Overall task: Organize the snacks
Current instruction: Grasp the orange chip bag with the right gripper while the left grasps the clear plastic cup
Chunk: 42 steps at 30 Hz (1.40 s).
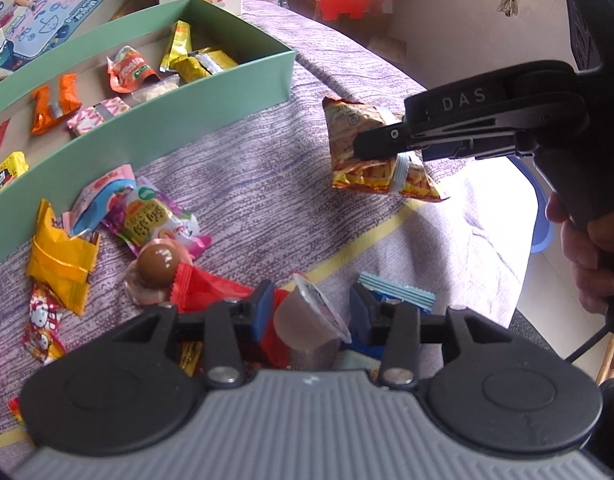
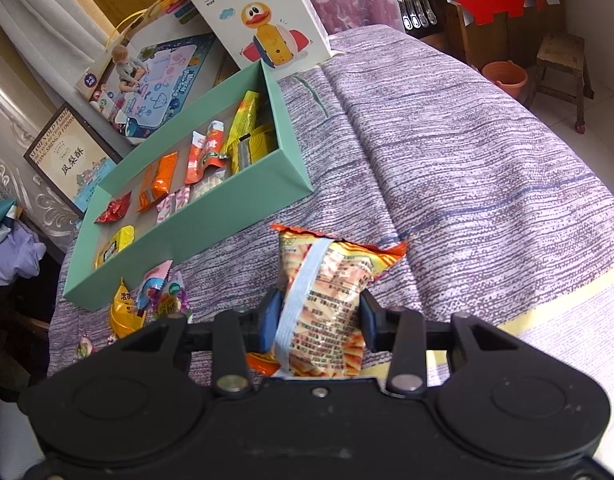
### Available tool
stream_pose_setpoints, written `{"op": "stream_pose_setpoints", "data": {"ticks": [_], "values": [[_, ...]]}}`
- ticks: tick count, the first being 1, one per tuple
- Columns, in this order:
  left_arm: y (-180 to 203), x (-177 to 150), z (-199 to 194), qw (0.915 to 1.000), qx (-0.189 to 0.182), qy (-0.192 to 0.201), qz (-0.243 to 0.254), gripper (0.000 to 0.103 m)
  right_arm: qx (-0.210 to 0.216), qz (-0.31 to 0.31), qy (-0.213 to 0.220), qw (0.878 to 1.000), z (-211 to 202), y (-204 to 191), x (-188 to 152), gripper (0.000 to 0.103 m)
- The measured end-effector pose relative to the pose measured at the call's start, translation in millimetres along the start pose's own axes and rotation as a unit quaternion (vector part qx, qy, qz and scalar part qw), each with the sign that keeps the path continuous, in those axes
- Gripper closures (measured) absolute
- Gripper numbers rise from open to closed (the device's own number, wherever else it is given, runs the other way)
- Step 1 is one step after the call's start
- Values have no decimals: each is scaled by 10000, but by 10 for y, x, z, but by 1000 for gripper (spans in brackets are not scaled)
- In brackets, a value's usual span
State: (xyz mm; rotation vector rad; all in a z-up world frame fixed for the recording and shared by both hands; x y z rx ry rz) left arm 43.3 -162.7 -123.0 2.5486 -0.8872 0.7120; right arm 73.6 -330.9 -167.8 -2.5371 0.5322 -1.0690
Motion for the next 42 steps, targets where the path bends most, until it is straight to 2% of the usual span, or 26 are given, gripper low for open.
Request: {"op": "stream_pose_setpoints", "data": {"ticks": [3, 9, 10, 13, 18, 24, 27, 29, 34, 38, 42], "values": [[40, -66, 13, 9999, -8, -51, 90, 61, 34, 18, -27, 10000, -17, 11, -26, 64], [145, -72, -13, 9996, 73, 111, 232, 63, 87, 88, -79, 9999, -12, 44, -68, 64], [145, -70, -21, 9996, 112, 149, 210, 71, 105, 97, -72, 9999, -17, 48, -65, 64], [76, -27, -19, 9998, 108, 149, 39, 76, 161, 80, -64, 9998, -36, 39, -53, 64], [70, -61, -2, 9999, 74, 2, 123, 75, 204, 42, -48, 9998, -32, 32, -16, 64], [54, -167, 12, 9995, 163, -253, 39, 60, 252, 63, -67, 9996, -21, 54, -18, 64], [88, -183, 41, 9991, 255, -327, 93, 61, 284, 77, -45, 9996, -36, 73, -1, 64], [126, -174, 64, 9991, 274, -290, 117, 67, 311, 109, -23, 9995, -51, 90, 2, 64], [160, -100, 64, 9994, 304, -113, 68, 74, 348, 162, 18, 9993, -94, 131, -12, 64], [150, -40, 23, 9994, 335, -45, 121, 75, 366, 161, 32, 9992, -124, 140, 10, 64], [73, -3, -27, 9993, 366, 62, -36, 75, 381, 53, 71, 9992, -160, 54, 61, 64]]}}
Point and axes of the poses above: each gripper's, at about its wrist camera, not at the fingertips, and z roughly the way its jaws point, y to its right, x to its top, the point moved 8 cm from there along z, roughly the way its jaws point, and after that the axes turned 5 degrees about y, right-handed, at the moved point
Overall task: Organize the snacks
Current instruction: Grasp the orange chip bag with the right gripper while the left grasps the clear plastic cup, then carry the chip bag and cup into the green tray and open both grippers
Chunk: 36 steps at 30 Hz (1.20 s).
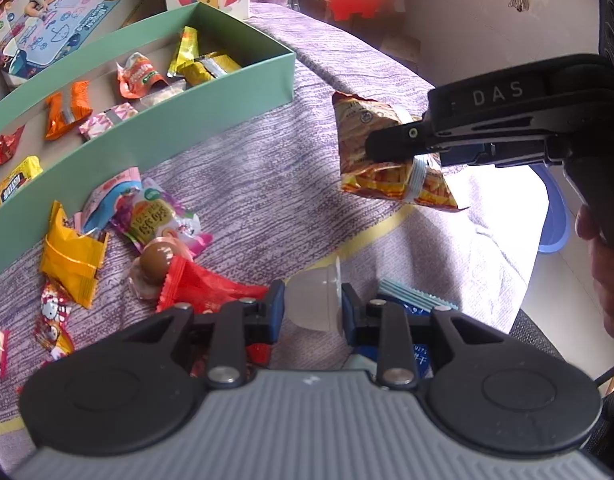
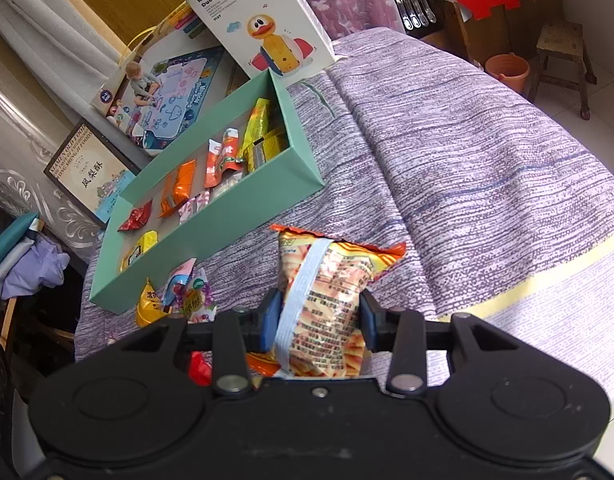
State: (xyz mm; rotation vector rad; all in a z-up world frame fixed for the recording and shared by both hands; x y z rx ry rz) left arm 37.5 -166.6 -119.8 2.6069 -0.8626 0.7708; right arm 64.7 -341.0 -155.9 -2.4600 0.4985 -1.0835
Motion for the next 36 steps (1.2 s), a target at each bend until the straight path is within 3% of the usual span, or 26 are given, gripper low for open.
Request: {"op": "stream_pose_setpoints", "data": {"ticks": [6, 10, 20, 25, 33, 35, 36], "values": [[-283, 128, -230, 9984, 20, 385, -421, 75, 142, -257, 0, 9996, 23, -327, 156, 64], [-686, 234, -419, 9947, 195, 681, -747, 75, 302, -585, -47, 9978, 169, -762, 304, 64], [-2257, 523, -761, 9745, 1036, 1201, -1589, 75, 814, -1343, -374, 9869, 977, -2037, 606, 64], [-2840, 682, -621, 9669, 1270, 1185, -1869, 75, 833, -1631, -521, 9817, 1499, -2547, 714, 64], [-3373, 878, -170, 9654, 1420, 930, -1979, 75, 685, -1862, -715, 9775, 2258, -2929, 889, 64], [-3437, 923, -89, 9647, 1458, 922, -1991, 74, 728, -1813, -738, 9779, 2377, -2980, 932, 60], [-3460, 943, -70, 9634, 1528, 944, -1990, 69, 768, -1763, -741, 9785, 2426, -2998, 956, 56]]}}
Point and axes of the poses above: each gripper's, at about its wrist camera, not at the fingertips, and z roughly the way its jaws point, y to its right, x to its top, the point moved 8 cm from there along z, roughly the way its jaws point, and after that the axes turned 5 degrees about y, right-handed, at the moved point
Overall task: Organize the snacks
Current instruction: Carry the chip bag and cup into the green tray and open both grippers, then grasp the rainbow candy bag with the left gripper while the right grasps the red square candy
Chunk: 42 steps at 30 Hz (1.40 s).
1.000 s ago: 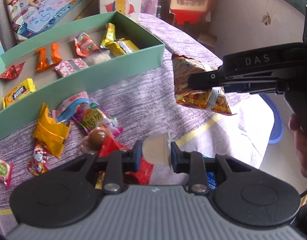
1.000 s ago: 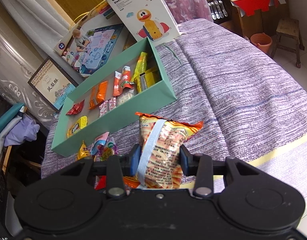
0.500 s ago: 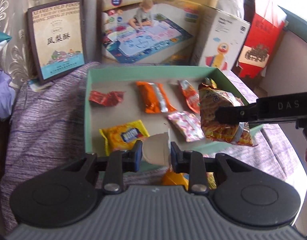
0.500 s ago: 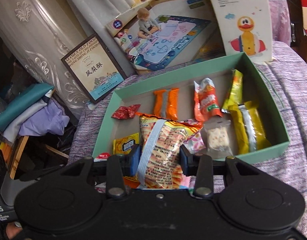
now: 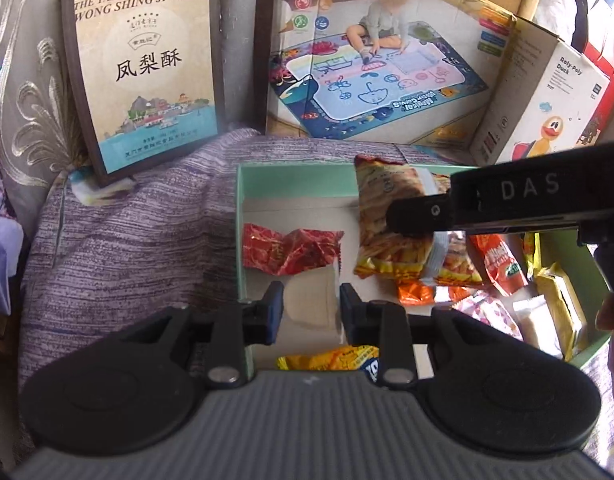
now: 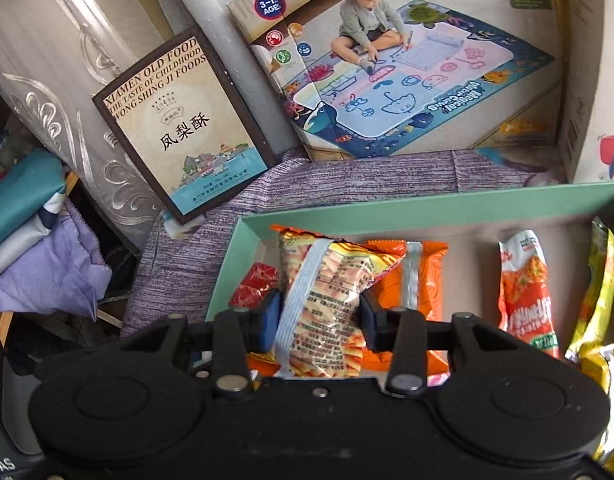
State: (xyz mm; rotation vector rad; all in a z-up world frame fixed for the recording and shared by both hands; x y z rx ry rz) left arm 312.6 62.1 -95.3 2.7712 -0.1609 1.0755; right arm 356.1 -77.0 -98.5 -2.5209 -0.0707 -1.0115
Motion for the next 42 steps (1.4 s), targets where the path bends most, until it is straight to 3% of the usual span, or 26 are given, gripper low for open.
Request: {"op": "stream_pose_setpoints", "data": {"ticks": [1, 2, 3, 4, 6, 13, 21, 32, 42], "values": [[-3, 20, 12, 9999, 94, 57, 25, 48, 27, 73, 21, 10000, 45, 1, 39, 32], [1, 35, 7, 9998, 127, 136, 46, 36, 10, 117, 98, 9999, 43, 23, 55, 12], [7, 44, -10, 9996, 164, 227, 73, 14, -12, 124, 178, 9998, 32, 40, 66, 6], [11, 49, -26, 9991, 259, 317, 117, 3, -9, 113, 209, 9997, 24, 52, 65, 4], [24, 45, -41, 9982, 394, 399, 202, 2, -18, 88, 195, 9998, 23, 78, 46, 3], [90, -45, -140, 9994, 238, 258, 44, 0, -86, 96, 163, 9998, -187, 161, -75, 0], [236, -328, -513, 9998, 109, 180, 25, 0, -84, 28, 140, 9999, -654, 181, -351, 0], [547, -1111, -1033, 9997, -140, -170, 78, 0, -112, 78, -41, 9999, -1337, 289, -1118, 0], [769, -1854, -1196, 9968, -206, -644, 421, 0, -263, 505, -439, 9974, -1593, 638, -1912, 0]]}}
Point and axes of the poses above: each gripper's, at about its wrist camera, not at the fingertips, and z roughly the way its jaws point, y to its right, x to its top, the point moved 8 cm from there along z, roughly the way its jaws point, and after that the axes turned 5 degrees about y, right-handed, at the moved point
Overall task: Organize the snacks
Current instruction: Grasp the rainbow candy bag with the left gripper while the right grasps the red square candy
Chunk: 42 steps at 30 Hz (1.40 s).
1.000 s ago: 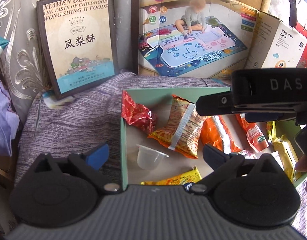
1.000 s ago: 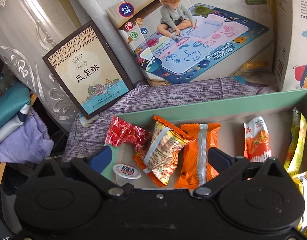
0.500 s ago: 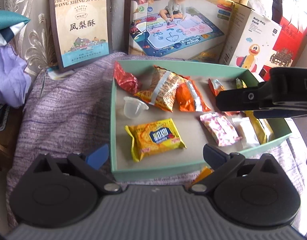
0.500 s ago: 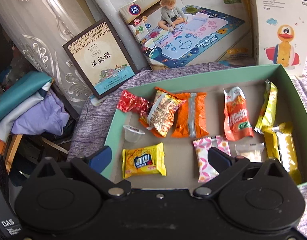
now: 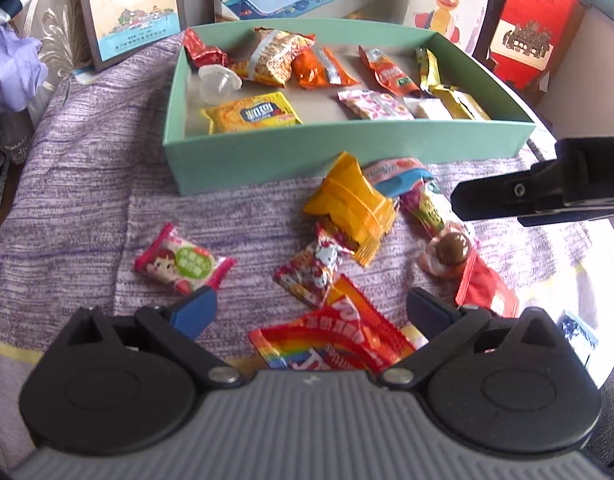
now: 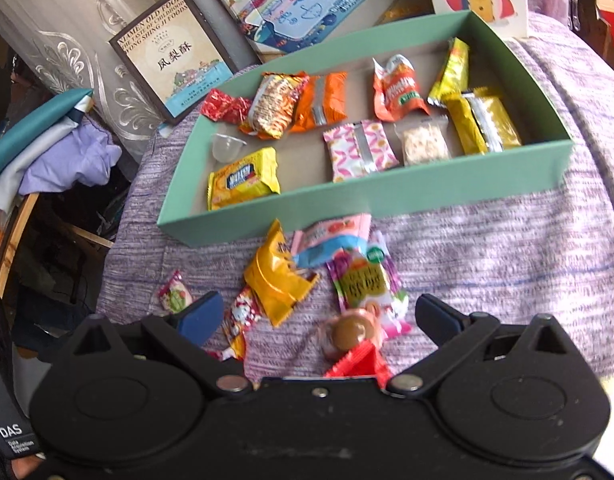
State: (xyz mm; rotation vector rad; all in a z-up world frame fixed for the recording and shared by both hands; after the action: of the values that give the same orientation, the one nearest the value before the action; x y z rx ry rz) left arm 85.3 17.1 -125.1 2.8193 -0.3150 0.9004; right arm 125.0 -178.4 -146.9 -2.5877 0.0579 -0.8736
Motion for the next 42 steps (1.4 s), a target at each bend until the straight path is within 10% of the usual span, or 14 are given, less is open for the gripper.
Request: {"op": "stream_pose_setpoints", "data": {"ticks": [7, 17, 25, 36, 42], "values": [[-136, -234, 23, 9995, 271, -147, 34, 0, -163, -27, -159, 9997, 24, 151, -379, 2], [-361, -259, 13, 9986, 389, -206, -304, 0, -663, -970, 30, 9931, -44, 141, -630, 64], [-201, -258, 86, 9991, 225, -243, -269, 3, -710, -1234, 170, 9897, 11, 77, -636, 64], [-35, -229, -24, 9999, 93, 30, -50, 62, -568, -1199, 209, 9909, -68, 34, -614, 70], [-130, -209, -140, 9997, 85, 97, -199, 63, -304, -936, 208, 9949, -212, 5, -554, 70]]}}
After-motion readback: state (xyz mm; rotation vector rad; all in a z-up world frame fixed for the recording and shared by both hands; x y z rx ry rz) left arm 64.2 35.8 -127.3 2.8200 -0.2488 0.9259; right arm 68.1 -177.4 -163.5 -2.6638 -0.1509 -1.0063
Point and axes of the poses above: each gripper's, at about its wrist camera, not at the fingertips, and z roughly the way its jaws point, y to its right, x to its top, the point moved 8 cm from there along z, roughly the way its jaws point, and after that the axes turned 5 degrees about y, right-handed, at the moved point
